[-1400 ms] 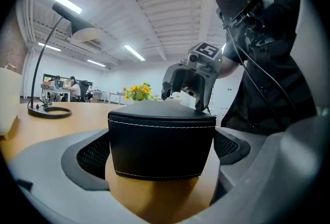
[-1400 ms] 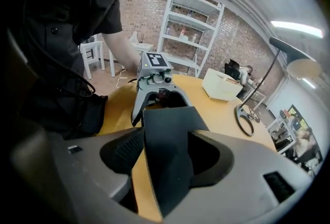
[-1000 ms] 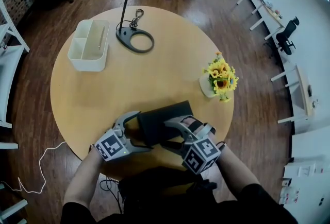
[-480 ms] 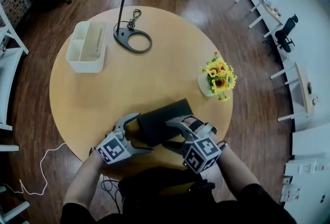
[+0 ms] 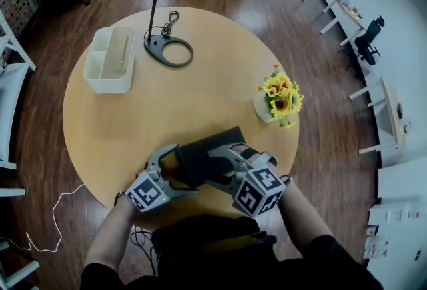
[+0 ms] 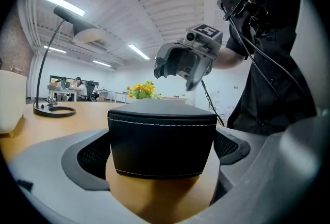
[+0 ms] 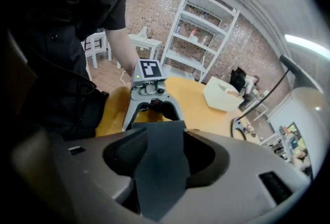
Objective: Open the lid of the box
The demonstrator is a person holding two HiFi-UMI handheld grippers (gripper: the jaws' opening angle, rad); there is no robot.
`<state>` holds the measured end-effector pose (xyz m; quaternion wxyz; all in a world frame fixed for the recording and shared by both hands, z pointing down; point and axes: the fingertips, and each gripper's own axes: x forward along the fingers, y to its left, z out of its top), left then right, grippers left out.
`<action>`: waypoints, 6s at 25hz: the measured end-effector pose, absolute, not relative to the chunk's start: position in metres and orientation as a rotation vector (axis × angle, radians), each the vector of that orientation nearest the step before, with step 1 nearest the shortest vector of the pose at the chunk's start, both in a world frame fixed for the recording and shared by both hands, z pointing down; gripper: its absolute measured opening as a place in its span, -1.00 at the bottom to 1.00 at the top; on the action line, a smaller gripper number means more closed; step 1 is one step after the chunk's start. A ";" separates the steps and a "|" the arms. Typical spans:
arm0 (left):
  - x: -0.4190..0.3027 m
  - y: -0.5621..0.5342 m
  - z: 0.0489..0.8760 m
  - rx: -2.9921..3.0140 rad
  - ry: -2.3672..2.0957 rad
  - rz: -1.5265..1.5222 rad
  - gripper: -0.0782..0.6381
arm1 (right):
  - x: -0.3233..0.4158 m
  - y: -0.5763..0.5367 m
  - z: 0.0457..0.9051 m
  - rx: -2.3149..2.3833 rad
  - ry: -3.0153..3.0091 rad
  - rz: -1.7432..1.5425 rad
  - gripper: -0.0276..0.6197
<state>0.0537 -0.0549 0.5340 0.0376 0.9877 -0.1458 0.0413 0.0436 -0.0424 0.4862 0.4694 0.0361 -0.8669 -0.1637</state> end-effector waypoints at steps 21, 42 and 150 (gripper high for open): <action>0.053 -0.056 0.532 3.025 -0.450 0.135 0.93 | 0.055 -0.029 0.520 -0.066 -1.984 -0.335 -0.09; 0.055 -0.054 0.537 3.027 -0.444 0.145 0.91 | 0.032 -0.052 0.473 0.100 -2.144 -0.475 -0.83; -0.047 -0.038 0.325 2.645 -1.536 -0.276 -0.44 | 0.319 -0.091 0.313 1.540 -2.910 0.234 -0.91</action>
